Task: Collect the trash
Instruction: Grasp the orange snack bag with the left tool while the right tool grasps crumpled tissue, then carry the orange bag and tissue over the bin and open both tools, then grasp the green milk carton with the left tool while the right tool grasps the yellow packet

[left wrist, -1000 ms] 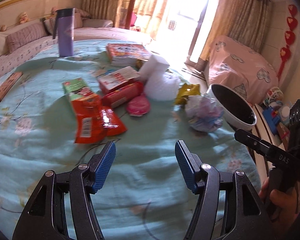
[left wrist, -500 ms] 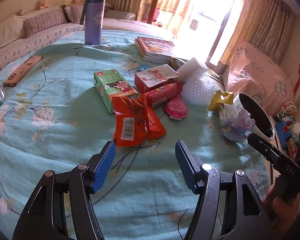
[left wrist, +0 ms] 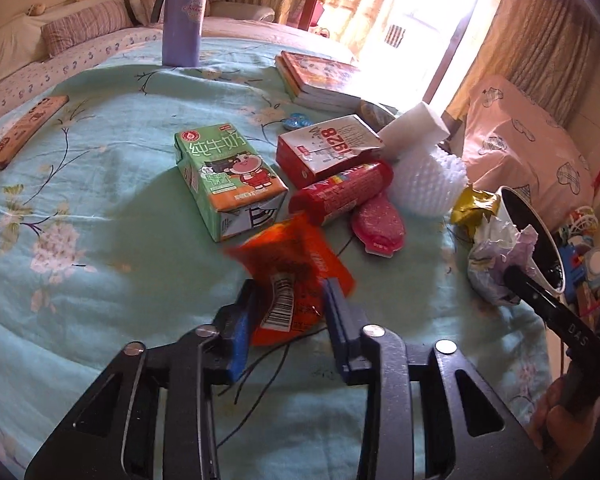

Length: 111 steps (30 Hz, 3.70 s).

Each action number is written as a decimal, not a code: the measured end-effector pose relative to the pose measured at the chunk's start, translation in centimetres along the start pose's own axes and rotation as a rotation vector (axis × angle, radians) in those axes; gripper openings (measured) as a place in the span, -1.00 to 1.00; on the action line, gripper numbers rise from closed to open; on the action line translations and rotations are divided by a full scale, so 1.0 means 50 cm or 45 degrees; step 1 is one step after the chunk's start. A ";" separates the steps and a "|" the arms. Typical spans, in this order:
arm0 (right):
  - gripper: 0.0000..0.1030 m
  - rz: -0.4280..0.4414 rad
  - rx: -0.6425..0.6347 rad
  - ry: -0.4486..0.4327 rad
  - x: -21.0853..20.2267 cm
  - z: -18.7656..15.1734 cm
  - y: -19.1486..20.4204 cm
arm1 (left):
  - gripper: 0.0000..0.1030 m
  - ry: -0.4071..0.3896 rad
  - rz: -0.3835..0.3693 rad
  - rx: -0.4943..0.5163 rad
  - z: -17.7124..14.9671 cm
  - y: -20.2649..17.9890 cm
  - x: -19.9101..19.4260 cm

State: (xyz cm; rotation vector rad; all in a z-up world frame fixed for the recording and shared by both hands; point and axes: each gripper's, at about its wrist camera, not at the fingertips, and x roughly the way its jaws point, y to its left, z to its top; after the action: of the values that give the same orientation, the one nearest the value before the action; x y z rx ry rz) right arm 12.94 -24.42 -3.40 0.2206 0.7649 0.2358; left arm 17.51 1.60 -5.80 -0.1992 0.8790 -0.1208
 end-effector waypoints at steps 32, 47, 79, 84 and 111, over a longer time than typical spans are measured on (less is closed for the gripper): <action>-0.66 -0.085 0.160 -0.152 -0.172 -0.019 -0.162 | -0.55 -0.015 -0.326 0.411 -0.028 -0.344 -0.063; -0.66 -0.149 0.199 -0.184 -0.200 0.024 -0.257 | -0.55 -0.006 -0.389 0.531 0.018 -0.472 -0.025; 0.00 -0.183 0.205 -0.022 -0.120 0.125 -0.380 | -0.02 0.160 -0.356 0.607 0.087 -0.611 0.121; 0.01 -0.171 0.229 -0.059 -0.143 0.117 -0.374 | -0.02 0.113 -0.362 0.572 0.074 -0.577 0.083; 0.78 0.041 0.095 -0.002 -0.106 -0.021 -0.089 | 0.16 0.050 -0.150 0.162 -0.045 -0.170 -0.040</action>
State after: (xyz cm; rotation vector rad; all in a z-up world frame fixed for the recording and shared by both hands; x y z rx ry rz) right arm 9.06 -30.08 -1.94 0.3036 0.7698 0.2378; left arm 14.30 -6.58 -3.82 -0.1300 0.8957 -0.2903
